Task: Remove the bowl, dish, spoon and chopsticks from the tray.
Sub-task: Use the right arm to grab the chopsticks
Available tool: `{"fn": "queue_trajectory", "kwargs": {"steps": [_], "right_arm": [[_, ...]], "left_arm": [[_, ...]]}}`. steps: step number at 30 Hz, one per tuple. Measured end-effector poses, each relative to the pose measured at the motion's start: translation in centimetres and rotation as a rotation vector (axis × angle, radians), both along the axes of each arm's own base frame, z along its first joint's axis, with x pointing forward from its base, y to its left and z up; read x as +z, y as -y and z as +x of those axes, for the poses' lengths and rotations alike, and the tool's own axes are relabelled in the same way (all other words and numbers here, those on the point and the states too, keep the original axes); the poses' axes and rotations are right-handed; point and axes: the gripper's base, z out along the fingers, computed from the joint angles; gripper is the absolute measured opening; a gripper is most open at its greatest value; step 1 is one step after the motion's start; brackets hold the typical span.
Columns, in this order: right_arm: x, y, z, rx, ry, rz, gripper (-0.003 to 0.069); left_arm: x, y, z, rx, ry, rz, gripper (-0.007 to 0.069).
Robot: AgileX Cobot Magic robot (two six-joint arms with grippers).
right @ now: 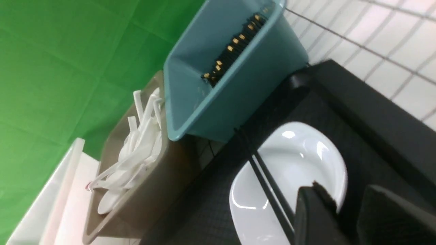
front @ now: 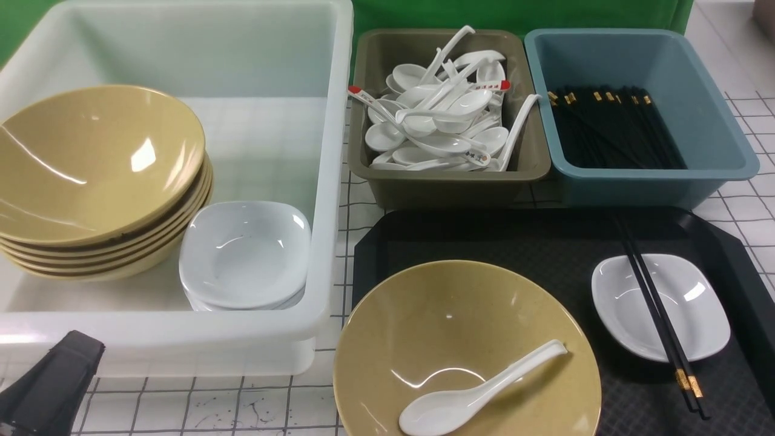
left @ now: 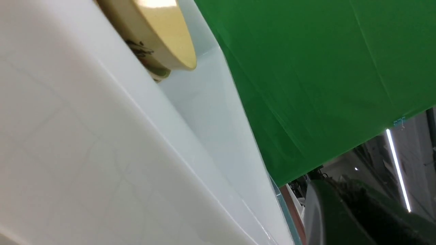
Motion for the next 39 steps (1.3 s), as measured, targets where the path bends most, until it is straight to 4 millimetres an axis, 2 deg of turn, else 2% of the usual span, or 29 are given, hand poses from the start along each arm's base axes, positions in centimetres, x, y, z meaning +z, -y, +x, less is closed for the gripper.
{"fn": "queue_trajectory", "kwargs": {"steps": [6,9,11,13,15,17,19,21,22,25,26,27,28,29,32,35,39], "right_arm": [[0.0,0.0,0.0,0.007,0.004,-0.033,0.0238],[0.1,0.0,0.0,0.011,0.001,-0.053,0.0227],[0.7,0.0,-0.1,0.017,0.004,-0.082,0.0206],[1.9,0.0,-0.2,0.024,0.019,-0.123,0.017],[4.3,0.0,0.0,0.053,0.001,-0.256,0.0078],[7.4,0.0,0.6,0.1,-0.062,-0.42,0.0039],[9.0,0.0,1.6,0.162,-0.164,-0.552,0.0037],[11.0,0.0,3.0,0.249,-0.285,-0.681,0.0037],[12.1,0.0,3.7,0.283,-0.326,-0.722,0.0037],[13.6,0.0,5.9,0.405,-0.486,-0.795,0.0037],[13.9,-0.1,7.2,0.474,-0.566,-0.806,0.0037],[14.1,-0.1,7.2,0.471,-0.56,-0.808,0.0037],[14.3,-0.4,8.6,0.542,-0.61,-0.825,0.0037],[14.2,-0.4,8.7,0.553,-0.619,-0.825,0.0037],[14.1,-1.5,10.9,0.684,-0.682,-0.859,0.0037],[13.6,-2.6,12.5,0.777,-0.72,-0.879,0.0037],[12.8,-4.2,15.1,0.86,-0.762,-0.884,0.0045]], "left_arm": [[0.1,-0.2,0.0,0.025,0.015,0.014,-0.0005],[0.4,-0.3,0.0,0.039,0.036,0.079,-0.0005],[1.3,-0.3,-0.1,0.045,0.074,0.155,-0.0005],[2.3,-0.3,-0.2,0.05,0.1,0.218,-0.0005],[4.0,-0.3,0.2,0.052,0.104,0.33,-0.0005],[6.1,-0.2,1.2,0.026,0.072,0.475,-0.0005],[7.4,0.0,2.1,-0.011,0.044,0.57,-0.0005],[10.1,0.3,3.9,-0.1,-0.003,0.733,-0.0005],[10.6,0.4,4.4,-0.128,-0.021,0.768,-0.0005],[12.3,0.7,6.6,-0.259,-0.131,0.889,-0.0005],[13.1,0.7,7.9,-0.361,-0.232,0.976,-0.0005],[13.3,0.7,8.1,-0.36,-0.233,0.972,-0.0005],[13.8,0.6,9.2,-0.434,-0.321,1.035,-0.0005],[14.0,0.6,9.3,-0.435,-0.321,1.032,-0.0005],[14.9,1.5,11.2,-0.552,-0.405,1.098,-0.0005],[15.5,3.1,12.3,-0.673,-0.42,1.137,-0.0005],[15.9,7.0,14.2,-0.882,-0.398,1.231,-0.0005]]}}
